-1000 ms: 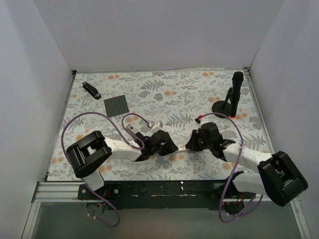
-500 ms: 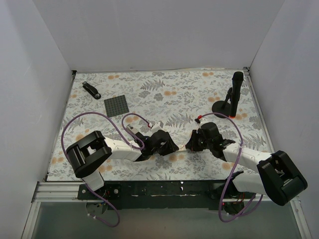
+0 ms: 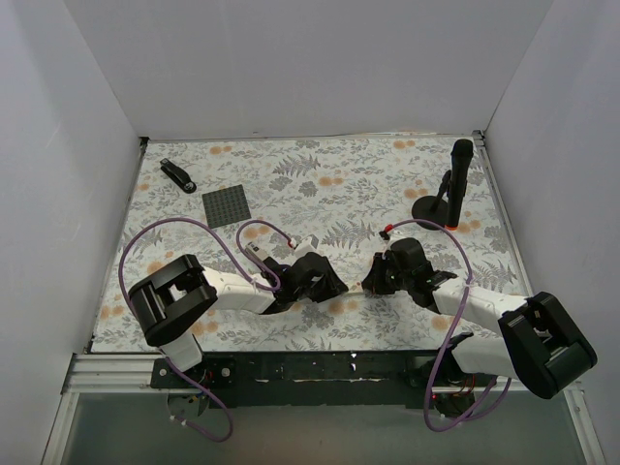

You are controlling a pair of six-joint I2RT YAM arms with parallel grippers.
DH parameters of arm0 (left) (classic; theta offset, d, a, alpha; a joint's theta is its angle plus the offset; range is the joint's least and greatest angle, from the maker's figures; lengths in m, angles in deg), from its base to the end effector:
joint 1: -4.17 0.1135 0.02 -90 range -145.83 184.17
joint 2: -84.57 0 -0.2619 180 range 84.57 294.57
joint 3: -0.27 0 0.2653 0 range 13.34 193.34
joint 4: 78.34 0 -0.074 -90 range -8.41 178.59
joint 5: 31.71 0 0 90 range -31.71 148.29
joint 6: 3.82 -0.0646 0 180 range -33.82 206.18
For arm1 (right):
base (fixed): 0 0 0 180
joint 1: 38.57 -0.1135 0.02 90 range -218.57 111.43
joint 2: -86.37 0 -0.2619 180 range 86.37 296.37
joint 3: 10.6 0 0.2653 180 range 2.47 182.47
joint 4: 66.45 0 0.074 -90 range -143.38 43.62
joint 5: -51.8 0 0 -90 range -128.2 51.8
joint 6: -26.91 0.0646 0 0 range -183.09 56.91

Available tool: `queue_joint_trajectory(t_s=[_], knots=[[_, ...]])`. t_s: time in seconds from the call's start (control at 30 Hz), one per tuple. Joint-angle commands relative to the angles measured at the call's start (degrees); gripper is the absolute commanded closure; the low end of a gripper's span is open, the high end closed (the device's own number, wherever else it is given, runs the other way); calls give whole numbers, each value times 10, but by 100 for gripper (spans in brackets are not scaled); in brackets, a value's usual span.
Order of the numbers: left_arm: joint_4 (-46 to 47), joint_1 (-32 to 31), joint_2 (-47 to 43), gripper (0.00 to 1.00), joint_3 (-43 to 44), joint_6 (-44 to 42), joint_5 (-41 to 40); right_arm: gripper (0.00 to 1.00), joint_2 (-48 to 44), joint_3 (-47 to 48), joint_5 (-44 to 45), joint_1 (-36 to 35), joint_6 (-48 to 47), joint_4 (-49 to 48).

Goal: Load the staples into the stapler

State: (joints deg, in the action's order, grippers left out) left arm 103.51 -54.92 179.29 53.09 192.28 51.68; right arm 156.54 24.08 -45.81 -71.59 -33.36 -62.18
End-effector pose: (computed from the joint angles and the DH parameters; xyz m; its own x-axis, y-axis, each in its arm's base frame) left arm 0.1835 -0.2920 0.1084 -0.6837 -0.7160 0.1411 -0.5414 0.3679 -0.7560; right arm 0.2077 0.1452 0.1176 -0.7759 0.0820 -0.6255 -0.2772 0.8464 0.4548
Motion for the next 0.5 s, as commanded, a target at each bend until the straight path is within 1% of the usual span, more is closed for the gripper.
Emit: queue_joint_trajectory(t_s=[0.0,0.03,0.17,0.33,0.43,0.47], knots=[[39,-4,-18,78,-8,3,10,99,0,-4,-18,-6,1,-25],[38,-4,-19,78,-9,4,9,99,1,-3,-18,-5,1,-25],[38,-4,-18,86,-14,11,9,99,-4,-3,-14,-5,1,-21],[39,-4,-25,91,-22,21,6,99,-12,-3,-6,-5,-4,-14],[45,-1,-35,99,-33,31,2,99,-14,-3,-4,-5,-6,-10],[53,-1,-39,100,-41,33,2,99,-15,-4,-2,-5,-5,-9]])
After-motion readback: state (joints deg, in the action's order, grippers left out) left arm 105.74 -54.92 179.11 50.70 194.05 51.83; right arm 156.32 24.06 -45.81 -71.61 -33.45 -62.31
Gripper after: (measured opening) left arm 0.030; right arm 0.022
